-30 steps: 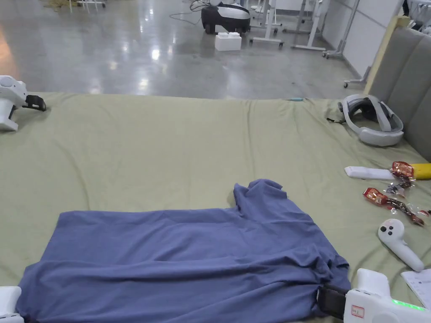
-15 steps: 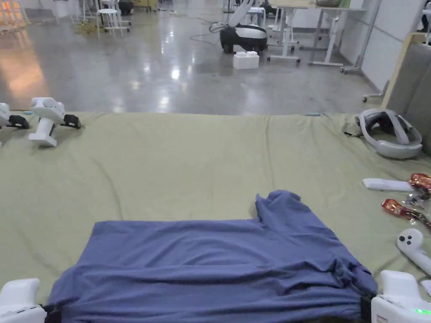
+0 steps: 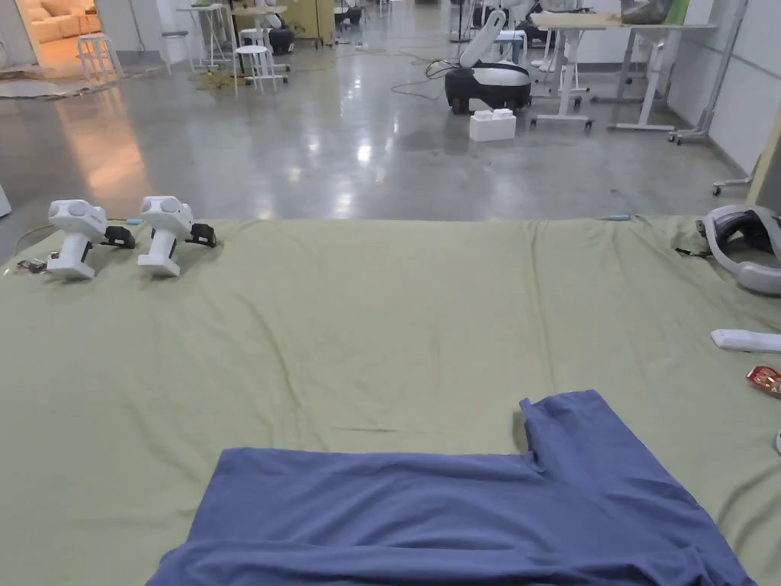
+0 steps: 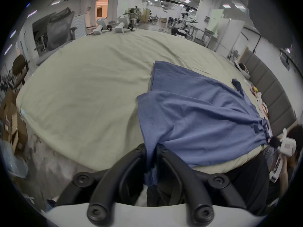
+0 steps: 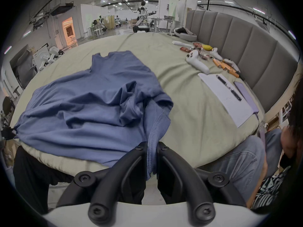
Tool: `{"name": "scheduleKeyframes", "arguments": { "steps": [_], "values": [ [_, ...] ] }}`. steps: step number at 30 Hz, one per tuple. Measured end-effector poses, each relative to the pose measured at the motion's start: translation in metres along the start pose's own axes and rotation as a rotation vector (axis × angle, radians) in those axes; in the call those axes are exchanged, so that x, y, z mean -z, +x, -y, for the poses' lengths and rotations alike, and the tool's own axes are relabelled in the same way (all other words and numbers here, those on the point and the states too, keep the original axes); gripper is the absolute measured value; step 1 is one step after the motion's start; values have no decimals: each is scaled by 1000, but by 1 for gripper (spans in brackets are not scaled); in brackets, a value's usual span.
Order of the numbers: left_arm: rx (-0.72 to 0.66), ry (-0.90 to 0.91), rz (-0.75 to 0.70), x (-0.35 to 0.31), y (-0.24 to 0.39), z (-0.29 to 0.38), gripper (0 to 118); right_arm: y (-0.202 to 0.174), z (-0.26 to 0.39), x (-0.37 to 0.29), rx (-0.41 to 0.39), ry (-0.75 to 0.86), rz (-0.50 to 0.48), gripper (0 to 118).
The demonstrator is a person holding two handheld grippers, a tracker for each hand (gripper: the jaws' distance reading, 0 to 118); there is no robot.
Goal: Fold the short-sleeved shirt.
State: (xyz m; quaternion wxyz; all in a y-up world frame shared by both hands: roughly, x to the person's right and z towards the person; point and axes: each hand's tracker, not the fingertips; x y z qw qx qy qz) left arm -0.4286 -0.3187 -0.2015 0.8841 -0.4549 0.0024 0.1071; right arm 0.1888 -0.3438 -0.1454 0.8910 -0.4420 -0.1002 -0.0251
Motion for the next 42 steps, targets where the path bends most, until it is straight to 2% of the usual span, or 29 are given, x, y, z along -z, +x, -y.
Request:
{"name": "scheduleKeyframes", "arguments": {
  "steps": [1,2,3,5,8,12,14,16,18,20,21,22,23,24,25,26,27,28,29,31,33,36,38,39,40,42],
  "values": [
    [-9,-7,-11,2,-1,0,88,2,2,2,22,-12,4,48],
    [-10,-5,-6,-2,-2,1,102,5,3,3,68,-38,5,75],
    [-17,47,17,-12,-3,2,101,10,5,0,100,-28,-22,89],
    [42,178,-14,-44,8,1,101,17,7,-16,156,31,-77,90],
    [184,463,-74,-108,35,2,101,9,-3,-53,57,149,-56,90],
    [226,789,-44,-201,73,7,101,-10,-18,-134,46,454,-85,90],
    [248,887,-55,-232,89,11,101,-22,-24,-169,37,602,-67,92],
    [267,960,-76,-255,104,17,101,-35,-25,-192,-8,731,-60,92],
    [283,992,-80,-265,116,20,101,-50,-32,-207,-15,749,-53,92],
    [292,1011,-55,-273,125,24,101,-56,-36,-217,-23,706,-158,85],
    [296,1026,-60,-273,129,26,101,-60,-36,-220,-23,703,-182,71],
    [307,1028,-73,-273,134,28,100,-63,-35,-216,-31,720,-156,37],
    [319,1022,-88,-274,140,28,95,-70,-34,-216,-53,744,-94,13],
    [329,1009,-95,-273,144,28,81,-73,-32,-217,-68,753,-104,8],
    [348,993,-106,-269,146,28,39,-74,-32,-217,-101,749,-163,8],
    [338,993,-111,-266,149,27,2,-78,-33,-217,-91,743,-164,7],
    [324,990,-92,-266,146,27,1,-81,-33,-217,-89,743,-175,4],
    [325,944,-7,-265,144,24,1,-82,-33,-217,-102,743,-196,3],
    [326,909,20,-263,146,22,1,-86,-35,-217,-117,739,-181,2],
    [333,916,-26,-255,149,19,1,-93,-39,-218,-159,737,-171,2],
    [355,851,-16,-246,148,8,1,-94,-42,-216,-163,734,-181,2],
    [302,609,-24,-199,140,-35,4,-96,-46,-207,-160,706,-207,2],
    [247,364,35,-141,123,-70,64,-95,-48,-197,-144,689,-225,2],
    [184,297,97,-105,109,-85,78,-94,-49,-191,-134,660,-254,2],
    [137,282,138,-79,98,-94,76,-93,-49,-186,-125,641,-257,2],
    [70,215,103,-18,83,-124,76,-91,-47,-175,-129,588,-262,2]
  ]
}}
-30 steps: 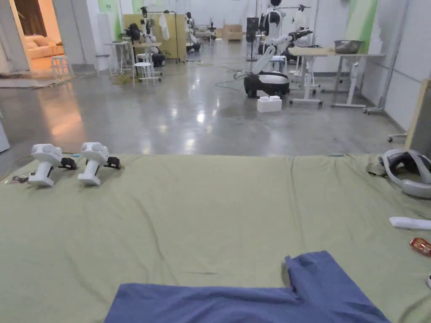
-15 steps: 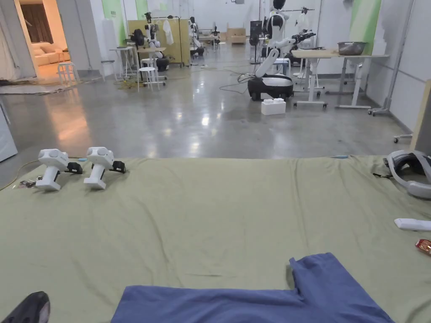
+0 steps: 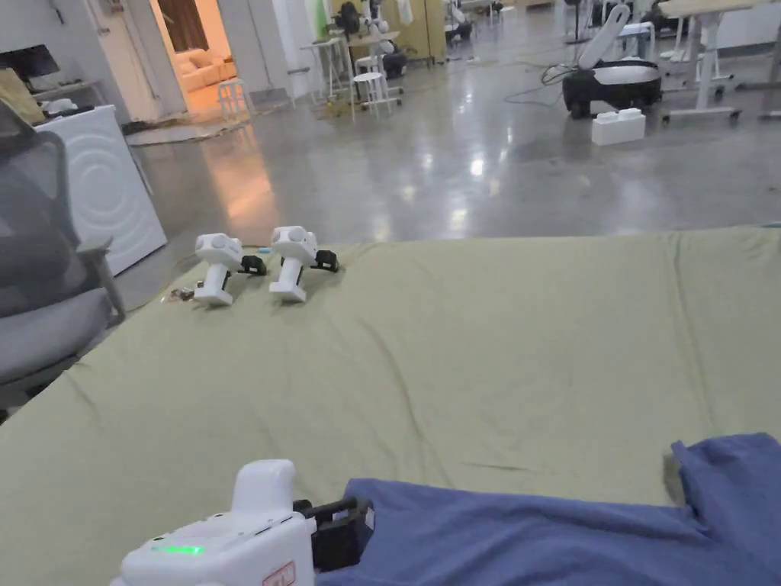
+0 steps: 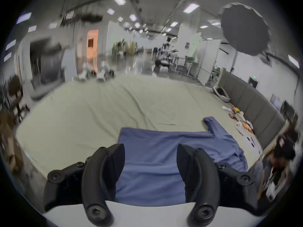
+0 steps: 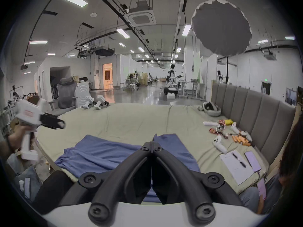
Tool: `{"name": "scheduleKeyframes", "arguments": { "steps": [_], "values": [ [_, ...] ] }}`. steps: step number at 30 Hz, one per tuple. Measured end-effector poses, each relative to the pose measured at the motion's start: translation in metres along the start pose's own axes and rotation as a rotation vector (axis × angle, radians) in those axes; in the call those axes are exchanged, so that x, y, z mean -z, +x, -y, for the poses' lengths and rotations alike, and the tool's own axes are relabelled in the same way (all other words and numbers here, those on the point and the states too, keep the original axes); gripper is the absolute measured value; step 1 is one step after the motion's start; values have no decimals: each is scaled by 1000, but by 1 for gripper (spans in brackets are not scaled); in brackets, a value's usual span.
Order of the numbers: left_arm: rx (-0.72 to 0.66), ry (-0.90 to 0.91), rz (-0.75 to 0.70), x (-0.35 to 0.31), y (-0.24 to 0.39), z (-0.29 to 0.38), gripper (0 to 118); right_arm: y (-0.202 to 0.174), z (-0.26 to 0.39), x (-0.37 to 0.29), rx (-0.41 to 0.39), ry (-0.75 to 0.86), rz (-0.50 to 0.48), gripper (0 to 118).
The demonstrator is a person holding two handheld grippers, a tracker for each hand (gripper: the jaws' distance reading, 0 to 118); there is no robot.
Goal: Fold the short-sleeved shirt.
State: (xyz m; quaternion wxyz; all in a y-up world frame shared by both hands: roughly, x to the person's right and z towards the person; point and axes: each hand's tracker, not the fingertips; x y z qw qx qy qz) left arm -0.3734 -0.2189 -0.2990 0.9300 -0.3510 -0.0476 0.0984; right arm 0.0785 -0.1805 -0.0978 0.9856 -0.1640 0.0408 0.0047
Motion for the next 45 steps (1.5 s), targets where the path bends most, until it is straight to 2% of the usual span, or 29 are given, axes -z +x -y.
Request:
{"name": "scheduleKeyframes", "arguments": {
  "steps": [3,5,7,9,12,14,15,16,17,20,21,23,24,25,26,30,32,37,39,40,41,42,43,44,45],
  "values": [
    [-43,-98,-5,79,-23,-23,76,11,12,9,8,-80,21,2],
    [-25,-146,-79,124,-31,-35,76,20,20,17,31,-139,38,2],
    [11,-188,-133,154,-32,-38,76,29,26,22,54,-179,64,2],
    [52,-241,-126,181,-33,-39,75,37,32,28,80,-213,90,2],
    [18,-333,-122,211,-35,-28,73,54,42,38,137,-271,109,2],
    [104,-300,-183,209,-23,-24,63,62,46,43,161,-290,112,2],
    [140,-296,-188,206,-16,-21,54,64,48,46,173,-301,113,2],
    [169,-300,-195,206,-10,-23,28,65,49,49,184,-310,111,2],
    [206,-306,-190,208,-4,-23,10,69,50,55,199,-320,108,2],
    [267,-371,-230,224,4,-19,8,81,43,84,247,-365,69,4],
    [244,-373,-231,227,3,-20,8,88,37,100,244,-384,62,11],
    [221,-395,-230,229,0,-24,7,104,26,134,226,-413,36,63],
    [221,-408,-226,230,0,-26,8,111,20,150,216,-431,22,82],
    [218,-424,-217,230,-1,-28,7,120,15,171,218,-436,31,93],
    [214,-440,-209,231,-3,-30,7,130,10,193,215,-468,20,94],
    [176,-475,-187,234,-9,-37,8,176,8,283,232,-608,28,94],
    [177,-480,-182,228,-3,-36,7,187,16,324,193,-702,73,94],
    [185,-477,-172,222,1,-34,8,206,51,396,216,-901,156,94],
    [184,-474,-173,222,2,-34,8,192,47,392,94,-874,178,93],
    [189,-471,-175,221,3,-34,7,188,44,387,62,-857,175,90],
    [196,-468,-176,220,5,-32,8,185,42,382,27,-842,146,81],
    [203,-462,-180,218,7,-30,7,183,41,380,6,-839,138,66],
    [209,-453,-186,220,6,-30,7,182,41,379,10,-843,138,38],
    [210,-445,-191,218,8,-29,8,175,41,378,11,-837,133,18],
    [202,-439,-193,215,8,-31,7,176,42,376,11,-829,136,9]
  ]
}}
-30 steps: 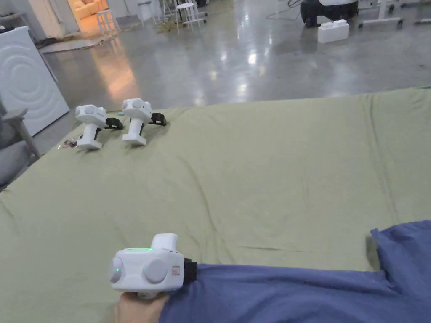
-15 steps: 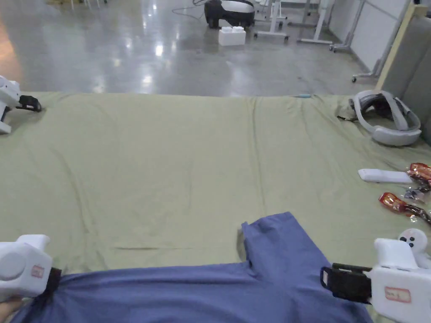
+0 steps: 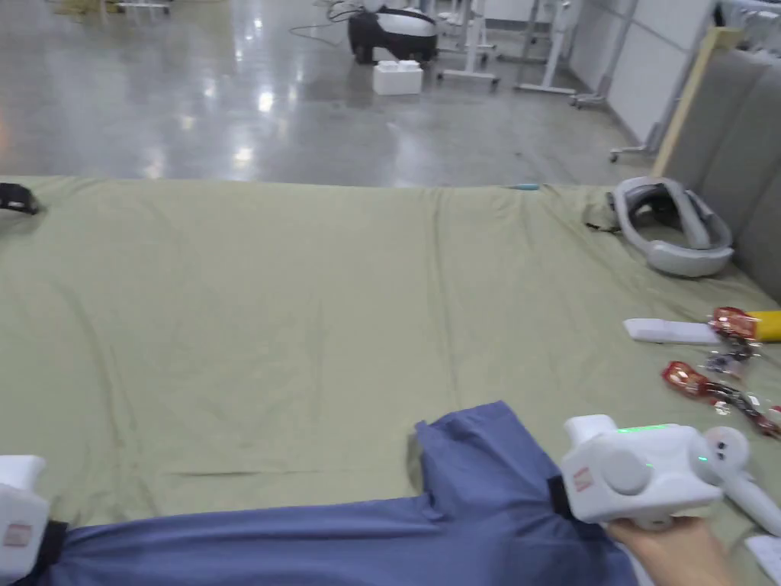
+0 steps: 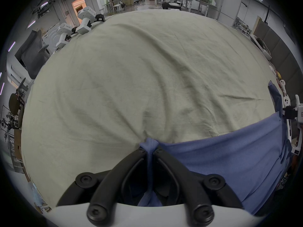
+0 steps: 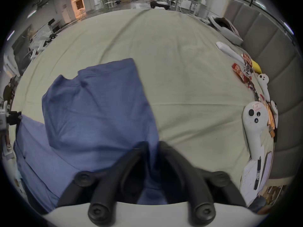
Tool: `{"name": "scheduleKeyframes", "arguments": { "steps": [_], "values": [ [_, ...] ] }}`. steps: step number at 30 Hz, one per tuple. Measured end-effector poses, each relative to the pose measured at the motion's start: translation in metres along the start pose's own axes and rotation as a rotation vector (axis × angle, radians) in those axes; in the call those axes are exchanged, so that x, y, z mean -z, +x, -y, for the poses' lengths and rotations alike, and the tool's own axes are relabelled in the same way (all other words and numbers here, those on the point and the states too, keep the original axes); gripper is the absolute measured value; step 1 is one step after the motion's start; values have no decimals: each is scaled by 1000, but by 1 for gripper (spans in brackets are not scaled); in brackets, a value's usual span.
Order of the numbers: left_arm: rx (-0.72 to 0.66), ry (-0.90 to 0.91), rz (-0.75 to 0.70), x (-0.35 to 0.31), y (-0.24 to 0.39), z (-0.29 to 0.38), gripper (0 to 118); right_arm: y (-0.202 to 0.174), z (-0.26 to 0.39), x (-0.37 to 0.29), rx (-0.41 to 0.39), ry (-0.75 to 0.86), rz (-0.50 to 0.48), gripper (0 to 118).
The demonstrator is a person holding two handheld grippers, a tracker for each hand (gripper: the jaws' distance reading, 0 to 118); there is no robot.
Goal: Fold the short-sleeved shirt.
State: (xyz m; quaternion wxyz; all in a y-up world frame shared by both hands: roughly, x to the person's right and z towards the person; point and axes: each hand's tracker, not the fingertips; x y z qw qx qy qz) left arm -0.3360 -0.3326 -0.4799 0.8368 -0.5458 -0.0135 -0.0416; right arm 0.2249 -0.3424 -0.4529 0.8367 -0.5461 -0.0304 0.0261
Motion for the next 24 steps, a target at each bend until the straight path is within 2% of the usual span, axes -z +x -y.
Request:
{"name": "scheduleKeyframes", "arguments": {
  "steps": [2,5,9,11,18,24],
  "values": [
    [-41,40,13,-14,-6,3,7,0,7,-14,50,39,-38,5],
    [-107,185,108,-58,-19,24,7,2,31,-59,104,168,-111,4],
    [-152,274,219,-114,-39,66,7,7,77,-115,116,266,-155,4],
    [-156,313,262,-143,-47,99,7,3,107,-147,115,311,-144,4],
    [-177,330,297,-182,-63,197,7,0,208,-186,116,329,-140,4],
    [-192,286,309,-170,-64,238,7,4,263,-169,206,277,-143,4]
  ]
}}
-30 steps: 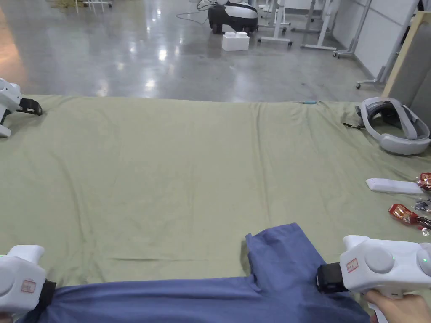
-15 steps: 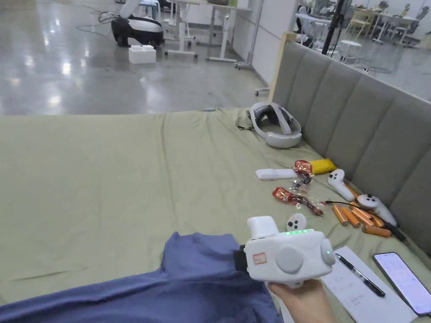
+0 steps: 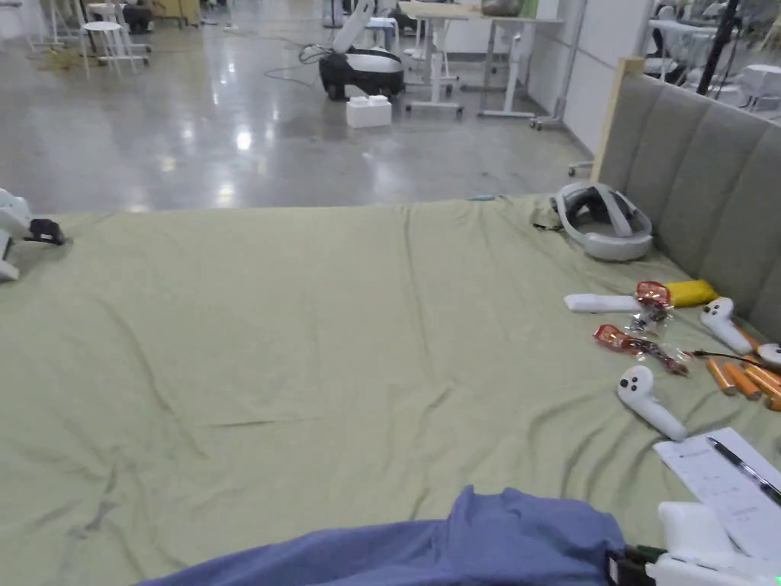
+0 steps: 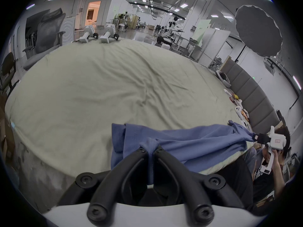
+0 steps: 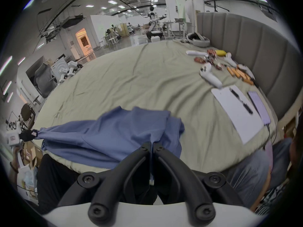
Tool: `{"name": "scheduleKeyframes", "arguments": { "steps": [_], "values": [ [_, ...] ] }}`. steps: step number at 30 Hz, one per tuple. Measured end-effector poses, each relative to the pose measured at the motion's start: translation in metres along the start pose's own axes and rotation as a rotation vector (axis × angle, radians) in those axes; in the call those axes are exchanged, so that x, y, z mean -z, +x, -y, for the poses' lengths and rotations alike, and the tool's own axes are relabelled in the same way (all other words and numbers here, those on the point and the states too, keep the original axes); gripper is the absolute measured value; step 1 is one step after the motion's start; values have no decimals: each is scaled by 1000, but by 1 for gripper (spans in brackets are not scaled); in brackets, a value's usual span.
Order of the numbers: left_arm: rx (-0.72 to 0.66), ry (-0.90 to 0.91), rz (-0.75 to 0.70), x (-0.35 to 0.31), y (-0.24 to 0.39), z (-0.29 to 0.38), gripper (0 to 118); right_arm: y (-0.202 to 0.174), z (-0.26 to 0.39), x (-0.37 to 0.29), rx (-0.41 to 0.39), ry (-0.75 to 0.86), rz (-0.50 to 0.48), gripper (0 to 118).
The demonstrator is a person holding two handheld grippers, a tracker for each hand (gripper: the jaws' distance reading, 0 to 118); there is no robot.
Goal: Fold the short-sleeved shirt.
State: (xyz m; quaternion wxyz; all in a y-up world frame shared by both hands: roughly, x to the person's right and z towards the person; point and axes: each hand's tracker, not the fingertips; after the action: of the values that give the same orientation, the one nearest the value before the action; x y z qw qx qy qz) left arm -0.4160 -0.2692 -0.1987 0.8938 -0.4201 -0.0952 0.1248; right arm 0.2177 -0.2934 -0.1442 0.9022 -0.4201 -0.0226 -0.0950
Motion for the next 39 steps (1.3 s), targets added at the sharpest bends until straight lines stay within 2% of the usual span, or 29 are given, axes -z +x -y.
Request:
{"name": "scheduleKeyframes", "arguments": {
  "steps": [3,7,8,9,10,11,12,14,16,17,18,20,23,26,30,33,34,36,37,38,39],
  "values": [
    [23,-22,-20,11,-3,10,7,3,15,8,11,-18,3,4],
    [60,-49,-40,21,-6,21,7,-2,22,22,-50,-39,27,5],
    [54,-48,-45,22,-8,22,16,-1,23,25,-63,-35,33,9],
    [45,-40,-66,22,-9,23,43,-1,23,27,-64,-34,28,27],
    [35,-38,-95,20,-10,26,93,1,22,30,-68,-39,36,64],
    [26,-17,-103,15,-11,26,106,2,20,30,-63,-45,43,86],
    [22,36,-106,5,-11,24,106,3,19,27,-60,-44,42,92],
    [41,138,-130,-20,-14,16,106,-6,13,9,-81,20,79,92],
    [125,298,-143,-52,3,7,106,-26,8,-12,-217,91,128,92],
    [170,390,-142,-72,15,2,106,-37,4,-23,-254,135,145,92],
    [202,463,-149,-88,28,-1,106,-45,1,-34,-257,177,152,92],
    [281,606,-166,-125,57,-11,106,-60,-9,-65,-219,318,87,92],
    [383,719,-216,-158,93,-13,106,-85,-18,-104,-168,492,9,92],
    [434,803,-219,-177,120,-9,106,-115,-22,-135,-212,634,-9,92],
    [407,857,-196,-191,140,-2,106,-141,-25,-157,-277,704,-24,92],
    [382,859,-171,-198,144,1,101,-147,-28,-165,-294,704,-73,89],
    [377,858,-184,-198,149,1,94,-149,-28,-167,-293,701,-87,71],
    [387,851,-216,-197,152,5,76,-154,-29,-169,-275,691,-82,24],
    [391,842,-216,-198,151,5,55,-153,-29,-169,-259,692,-77,14],
    [388,833,-215,-196,151,6,26,-153,-30,-169,-243,681,-95,14],
    [380,842,-228,-195,151,9,3,-151,-31,-168,-232,671,-104,12]
  ]
}}
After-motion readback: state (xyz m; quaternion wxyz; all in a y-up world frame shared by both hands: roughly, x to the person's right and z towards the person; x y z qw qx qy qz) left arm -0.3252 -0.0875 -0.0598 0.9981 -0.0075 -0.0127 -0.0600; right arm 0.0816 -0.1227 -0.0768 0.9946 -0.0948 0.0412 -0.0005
